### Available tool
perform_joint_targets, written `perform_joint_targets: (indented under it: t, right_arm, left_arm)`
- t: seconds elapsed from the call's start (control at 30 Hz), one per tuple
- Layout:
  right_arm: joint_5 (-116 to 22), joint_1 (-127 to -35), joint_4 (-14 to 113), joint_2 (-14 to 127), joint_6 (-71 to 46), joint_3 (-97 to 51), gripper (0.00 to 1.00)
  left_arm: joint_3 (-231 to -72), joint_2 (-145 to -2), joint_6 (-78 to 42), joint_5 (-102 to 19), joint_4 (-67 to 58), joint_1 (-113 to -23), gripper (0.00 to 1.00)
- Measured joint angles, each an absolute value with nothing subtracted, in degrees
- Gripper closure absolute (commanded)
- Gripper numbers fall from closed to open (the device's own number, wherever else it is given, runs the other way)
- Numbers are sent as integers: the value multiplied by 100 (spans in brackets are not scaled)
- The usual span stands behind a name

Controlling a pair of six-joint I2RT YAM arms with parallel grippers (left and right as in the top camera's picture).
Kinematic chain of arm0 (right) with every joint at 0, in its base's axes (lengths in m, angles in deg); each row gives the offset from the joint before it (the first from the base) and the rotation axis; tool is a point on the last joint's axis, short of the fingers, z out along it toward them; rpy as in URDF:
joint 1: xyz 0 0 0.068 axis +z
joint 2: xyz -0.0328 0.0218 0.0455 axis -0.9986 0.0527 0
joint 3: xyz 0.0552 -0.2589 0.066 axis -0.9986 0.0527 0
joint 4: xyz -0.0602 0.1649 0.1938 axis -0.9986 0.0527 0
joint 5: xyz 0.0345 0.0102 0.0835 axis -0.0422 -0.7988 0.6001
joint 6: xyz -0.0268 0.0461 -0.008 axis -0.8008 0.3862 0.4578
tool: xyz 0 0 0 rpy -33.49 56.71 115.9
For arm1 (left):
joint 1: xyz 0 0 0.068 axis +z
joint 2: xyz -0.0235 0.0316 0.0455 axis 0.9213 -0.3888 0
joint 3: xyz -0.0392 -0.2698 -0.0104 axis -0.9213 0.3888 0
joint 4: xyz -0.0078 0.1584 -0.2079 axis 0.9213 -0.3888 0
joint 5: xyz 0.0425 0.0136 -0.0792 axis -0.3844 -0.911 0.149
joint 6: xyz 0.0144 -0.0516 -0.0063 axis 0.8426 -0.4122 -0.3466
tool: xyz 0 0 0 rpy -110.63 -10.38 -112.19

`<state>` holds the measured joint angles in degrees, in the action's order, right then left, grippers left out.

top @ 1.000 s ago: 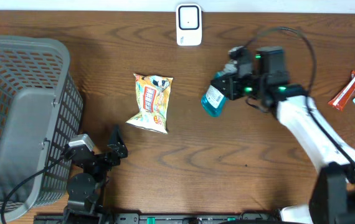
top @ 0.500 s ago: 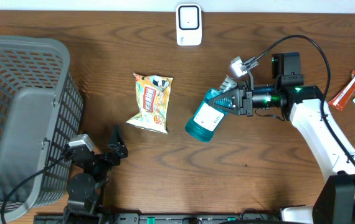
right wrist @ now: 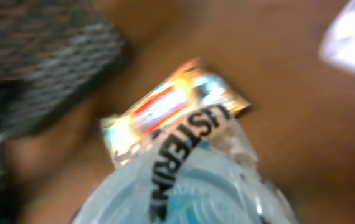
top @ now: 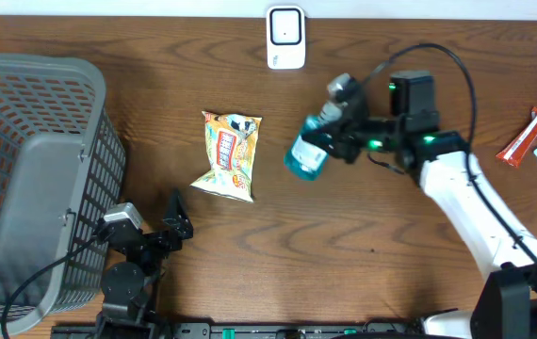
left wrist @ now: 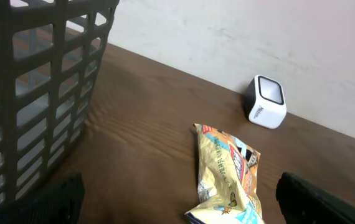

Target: Scan the item barcode

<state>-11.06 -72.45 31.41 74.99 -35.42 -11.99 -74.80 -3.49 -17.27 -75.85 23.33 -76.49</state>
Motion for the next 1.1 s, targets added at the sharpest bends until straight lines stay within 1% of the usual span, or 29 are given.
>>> perform_joint_targets:
  t: [0.07, 0.2, 0.27, 0.37, 0.6, 0.83, 1.0, 1.1]
  right_arm:
    - [-2109, -6959, 2605, 7501, -3383, -1199, 99]
    - [-3707, -6590, 2057, 7623, -3210, -1300, 99]
    - [-4275, -6531, 2028, 7947, -3208, -1639, 99]
    - [-5093, -6498, 2089, 8758, -3254, -2533, 99]
    - [-6465, -6465, 2773, 10598, -3593, -4972, 99]
    - [-7672, -6231, 3027, 12255, -4106, -7142, 99]
    - [-8474, -5932, 2802, 13040, -4672, -8069, 99]
    - [-9038, -5724, 2738, 13346, -5064, -8386, 99]
  left_arm:
    - [-7480, -349, -1727, -7585, 2333, -7649, 2]
    - [-7480, -349, -1727, -7587, 2333, -7651, 2]
    - [-7480, -349, -1727, -7587, 2333, -7651, 2]
    - [-7480, -349, -1729, -7585, 2331, -7649, 2]
    - [-7480, -349, -1729, -7585, 2333, -7649, 2]
    - [-7480, -349, -1727, -7585, 2333, -7649, 2]
    - [-7480, -349, -1727, -7587, 2333, -7651, 2]
    - [-7480, -349, -1727, -7585, 2331, -7649, 2]
